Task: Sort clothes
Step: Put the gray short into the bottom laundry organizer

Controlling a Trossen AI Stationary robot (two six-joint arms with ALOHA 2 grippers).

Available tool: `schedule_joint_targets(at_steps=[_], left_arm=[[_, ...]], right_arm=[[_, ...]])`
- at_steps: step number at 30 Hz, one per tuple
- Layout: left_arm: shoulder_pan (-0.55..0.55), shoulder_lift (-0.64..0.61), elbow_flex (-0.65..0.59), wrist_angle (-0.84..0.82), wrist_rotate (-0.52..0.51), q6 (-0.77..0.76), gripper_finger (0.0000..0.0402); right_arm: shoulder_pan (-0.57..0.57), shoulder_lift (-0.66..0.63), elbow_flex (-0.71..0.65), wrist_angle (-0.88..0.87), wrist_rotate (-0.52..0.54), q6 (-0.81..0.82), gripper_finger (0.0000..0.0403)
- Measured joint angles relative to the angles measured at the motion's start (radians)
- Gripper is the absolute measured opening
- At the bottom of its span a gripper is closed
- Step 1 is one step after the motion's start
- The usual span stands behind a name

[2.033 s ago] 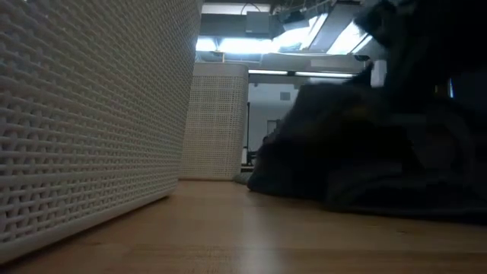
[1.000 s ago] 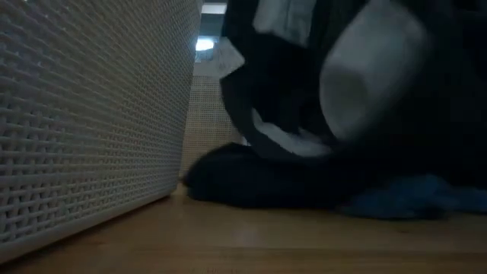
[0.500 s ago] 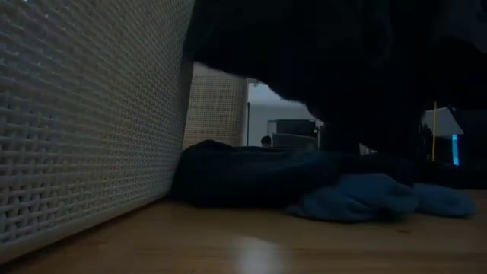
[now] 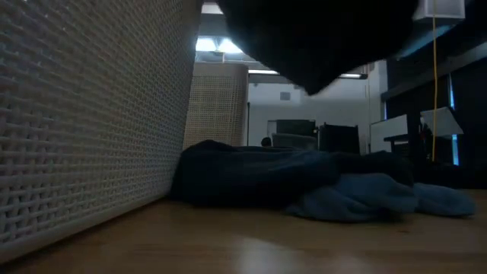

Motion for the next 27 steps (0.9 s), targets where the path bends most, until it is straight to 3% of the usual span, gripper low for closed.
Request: schedule_joint_targets(at_steps=[8,17,21,27], left_arm=[[0.000,-0.125,0.011,-0.013,-0.083,0.032,0.0005],[0.000,-0.215,0.011,-0.098,-0.126,0.045,0.0005],[0.000,-0.223,0.011,-0.139,-0.126,0.037,0.0005],[0.000,-0.219,0.011,-0.206,-0.126,0.022,0.0005]], right_arm=[[-0.098,0.029,0.000,0.161,-0.401,0.028,0.0005],[-0.200,0.103,0.000,0.403,-0.746,0.074,0.0005],[-0.238,0.160,0.000,0.463,-0.835,0.138,0.0005],[-0.274,0.273,0.000,0.452,-0.831,0.192,0.0005]])
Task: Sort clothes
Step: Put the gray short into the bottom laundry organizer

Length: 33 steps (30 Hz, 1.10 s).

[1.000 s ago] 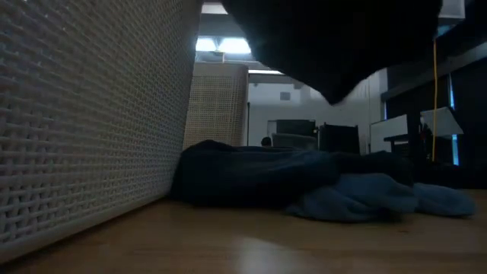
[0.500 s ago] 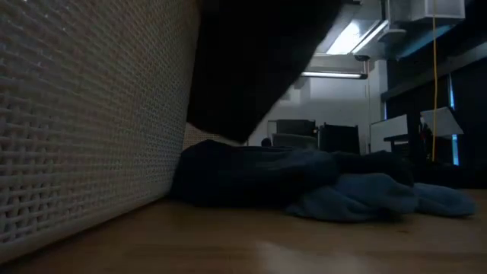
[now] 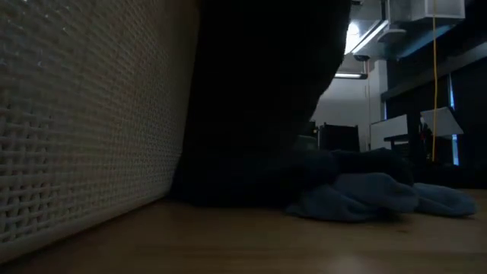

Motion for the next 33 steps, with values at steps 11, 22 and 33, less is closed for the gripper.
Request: schedule_joint_targets(at_steps=[11,22,33], left_arm=[[0.000,0.007,0.000,-0.129,0.000,-0.100,0.0005],[0.000,0.007,0.000,-0.203,0.000,-0.173,0.0005],[0.000,0.021,0.000,-0.279,0.001,-0.229,0.0005]], right_arm=[[-0.018,0.162,0.000,-0.365,0.073,0.111,0.0005],[-0.017,0.244,0.000,-0.741,-0.026,0.409,0.0057],[0.027,0.127,0.001,-0.817,0.083,0.378,0.0219]])
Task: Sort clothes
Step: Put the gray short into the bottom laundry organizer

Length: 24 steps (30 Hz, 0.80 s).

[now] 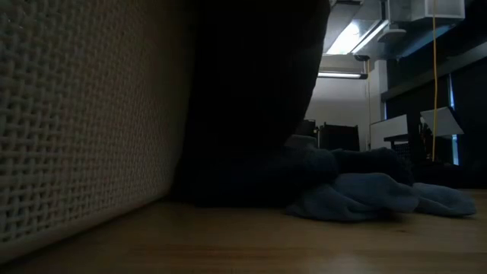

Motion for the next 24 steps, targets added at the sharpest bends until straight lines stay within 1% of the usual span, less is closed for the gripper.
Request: schedule_joint_targets(at_steps=[4,9,13,15,17,20,22,24], left_arm=[[0.000,0.006,0.000,-0.034,0.000,-0.029,0.0005],[0.001,0.014,0.000,-0.057,0.000,-0.067,0.0005],[0.001,0.039,0.000,-0.057,-0.001,-0.078,0.0005],[0.001,0.056,0.000,-0.057,0.000,-0.080,0.0005],[0.001,0.074,0.000,-0.057,0.000,-0.092,0.0005],[0.001,0.099,0.000,-0.056,0.000,-0.099,0.0005],[0.001,0.114,0.000,-0.056,0.000,-0.112,0.0005],[0.001,0.126,-0.001,-0.056,0.000,-0.130,0.0005]], right_arm=[[0.046,-0.088,0.001,-0.114,0.102,0.018,0.0243],[0.129,-0.188,0.000,-0.340,0.212,0.148,0.0249],[0.200,-0.216,0.000,-0.613,0.316,0.357,0.0250],[0.230,-0.216,-0.024,-0.707,0.366,0.472,0.0250],[0.263,-0.218,-0.087,-0.738,0.408,0.550,0.0250],[0.306,-0.228,-0.225,-0.730,0.443,0.632,0.0250],[0.322,-0.267,-0.338,-0.691,0.465,0.691,0.0250],[0.324,-0.333,-0.472,-0.606,0.509,0.731,0.0250]])
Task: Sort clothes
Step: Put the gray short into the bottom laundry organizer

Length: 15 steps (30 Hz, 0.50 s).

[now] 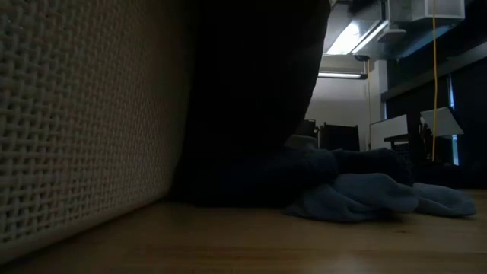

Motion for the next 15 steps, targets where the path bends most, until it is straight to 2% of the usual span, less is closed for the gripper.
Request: schedule_joint_targets(at_steps=[5,8,10,12,15], left_arm=[[0.000,0.020,0.000,0.000,0.000,-0.023,0.0005],[0.000,0.023,0.000,0.000,0.000,-0.030,0.0005],[0.000,0.024,0.000,-0.001,0.000,-0.034,0.0005],[0.000,0.024,0.000,-0.001,0.000,-0.043,0.0005],[0.000,0.024,0.000,-0.002,0.000,-0.058,0.0005]], right_arm=[[-0.008,-0.221,-0.384,0.308,0.110,0.009,0.0250],[-0.041,-0.356,-0.602,0.528,0.154,-0.041,0.0250],[-0.073,-0.402,-0.731,0.701,0.171,-0.096,0.0250],[-0.106,-0.420,-0.836,0.893,0.149,-0.157,0.0250],[-0.152,-0.403,-0.954,1.157,0.048,-0.241,0.0250]])
